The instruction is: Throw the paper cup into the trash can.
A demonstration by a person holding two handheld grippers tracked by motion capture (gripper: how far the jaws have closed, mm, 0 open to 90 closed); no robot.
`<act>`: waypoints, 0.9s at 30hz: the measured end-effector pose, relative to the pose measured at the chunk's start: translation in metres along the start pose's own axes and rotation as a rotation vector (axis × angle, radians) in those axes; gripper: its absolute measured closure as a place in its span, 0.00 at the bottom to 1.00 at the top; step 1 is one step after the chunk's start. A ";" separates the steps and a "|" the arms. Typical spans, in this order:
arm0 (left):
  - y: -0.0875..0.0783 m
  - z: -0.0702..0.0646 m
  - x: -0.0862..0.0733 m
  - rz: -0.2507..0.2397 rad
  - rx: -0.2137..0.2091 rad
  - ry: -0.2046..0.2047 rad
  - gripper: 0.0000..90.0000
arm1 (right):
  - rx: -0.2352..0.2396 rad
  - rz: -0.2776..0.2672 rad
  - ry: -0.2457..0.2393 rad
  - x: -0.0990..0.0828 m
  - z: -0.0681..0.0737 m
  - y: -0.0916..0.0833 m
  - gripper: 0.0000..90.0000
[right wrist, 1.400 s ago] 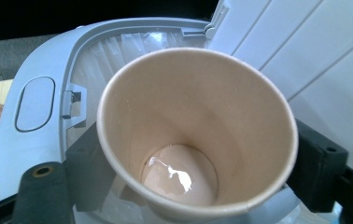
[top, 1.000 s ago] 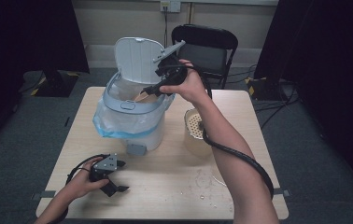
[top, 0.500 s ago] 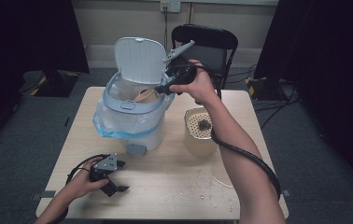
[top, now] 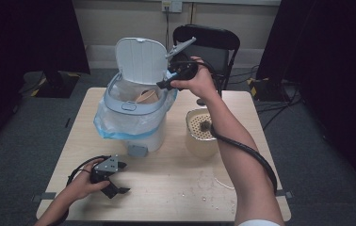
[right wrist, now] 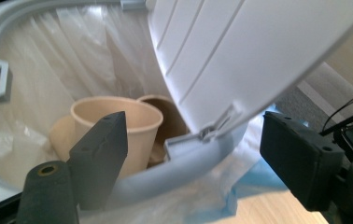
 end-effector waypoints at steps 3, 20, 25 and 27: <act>0.000 0.000 0.000 0.000 -0.001 -0.001 0.04 | -0.002 -0.011 0.004 0.004 -0.002 0.001 0.26; 0.000 0.000 0.000 0.001 -0.002 0.000 0.04 | 0.031 -0.071 -0.018 0.015 0.009 -0.013 0.31; 0.000 0.000 0.000 0.001 -0.002 0.000 0.04 | 0.024 -0.087 -0.053 0.014 0.014 -0.021 0.31; 0.000 0.000 0.000 0.001 -0.002 0.000 0.04 | 0.029 -0.088 -0.058 0.014 0.015 -0.024 0.32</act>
Point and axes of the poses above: each handheld gripper's, and its own axes: y roughly forward along the jaws, x roughly out of its top, z roughly to its left, the point moved 6 cm from there along y, roughly forward along the jaws, and after that the axes turned 12 degrees about -x, right-handed, at the moved point
